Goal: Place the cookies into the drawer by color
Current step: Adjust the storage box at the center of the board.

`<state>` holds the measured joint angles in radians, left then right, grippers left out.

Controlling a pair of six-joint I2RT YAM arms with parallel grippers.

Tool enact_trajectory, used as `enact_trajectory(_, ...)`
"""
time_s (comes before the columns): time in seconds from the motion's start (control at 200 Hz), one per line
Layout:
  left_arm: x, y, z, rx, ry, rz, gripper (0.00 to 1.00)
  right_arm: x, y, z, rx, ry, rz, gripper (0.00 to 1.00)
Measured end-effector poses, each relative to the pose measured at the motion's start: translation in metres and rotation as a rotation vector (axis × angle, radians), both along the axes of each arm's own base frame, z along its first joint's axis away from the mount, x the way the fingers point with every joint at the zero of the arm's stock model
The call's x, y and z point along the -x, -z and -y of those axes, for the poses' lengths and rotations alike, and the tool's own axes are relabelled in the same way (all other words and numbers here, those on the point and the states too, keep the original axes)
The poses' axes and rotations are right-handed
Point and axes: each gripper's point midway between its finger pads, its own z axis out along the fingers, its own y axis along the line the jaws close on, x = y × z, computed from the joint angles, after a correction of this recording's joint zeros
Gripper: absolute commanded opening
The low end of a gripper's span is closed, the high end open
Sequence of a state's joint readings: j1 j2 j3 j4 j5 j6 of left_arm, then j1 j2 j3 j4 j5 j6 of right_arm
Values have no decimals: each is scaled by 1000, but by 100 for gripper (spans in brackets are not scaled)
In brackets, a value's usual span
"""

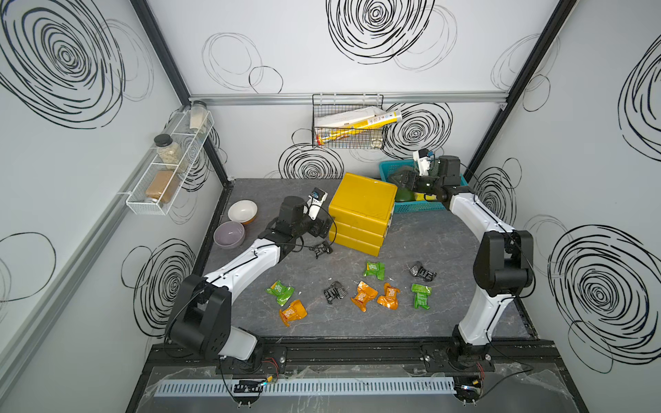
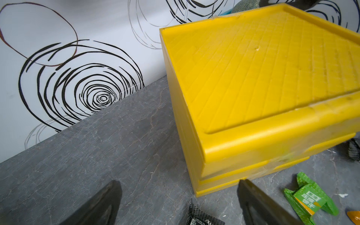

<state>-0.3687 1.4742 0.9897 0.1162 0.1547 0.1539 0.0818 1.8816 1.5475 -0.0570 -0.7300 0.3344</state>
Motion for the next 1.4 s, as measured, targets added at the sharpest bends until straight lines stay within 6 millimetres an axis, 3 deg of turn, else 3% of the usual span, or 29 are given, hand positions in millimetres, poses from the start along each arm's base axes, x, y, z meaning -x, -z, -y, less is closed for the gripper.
enact_trajectory(0.31,-25,-5,5,6,-30,8,99,10,6,-20,7,-62,-18,91)
enact_trajectory(0.651,-56,-15,10,19,-64,19,99,25,23,-16,39,-44,-49,91)
enact_trajectory(1.046,-87,-23,9,57,-106,15,99,50,10,-12,45,1,-54,91)
enact_trajectory(1.287,-89,-13,5,65,-138,-32,99,74,1,-13,22,28,-69,91)
enact_trajectory(1.402,-79,-20,3,86,-146,-57,99,79,3,-15,25,29,-72,91)
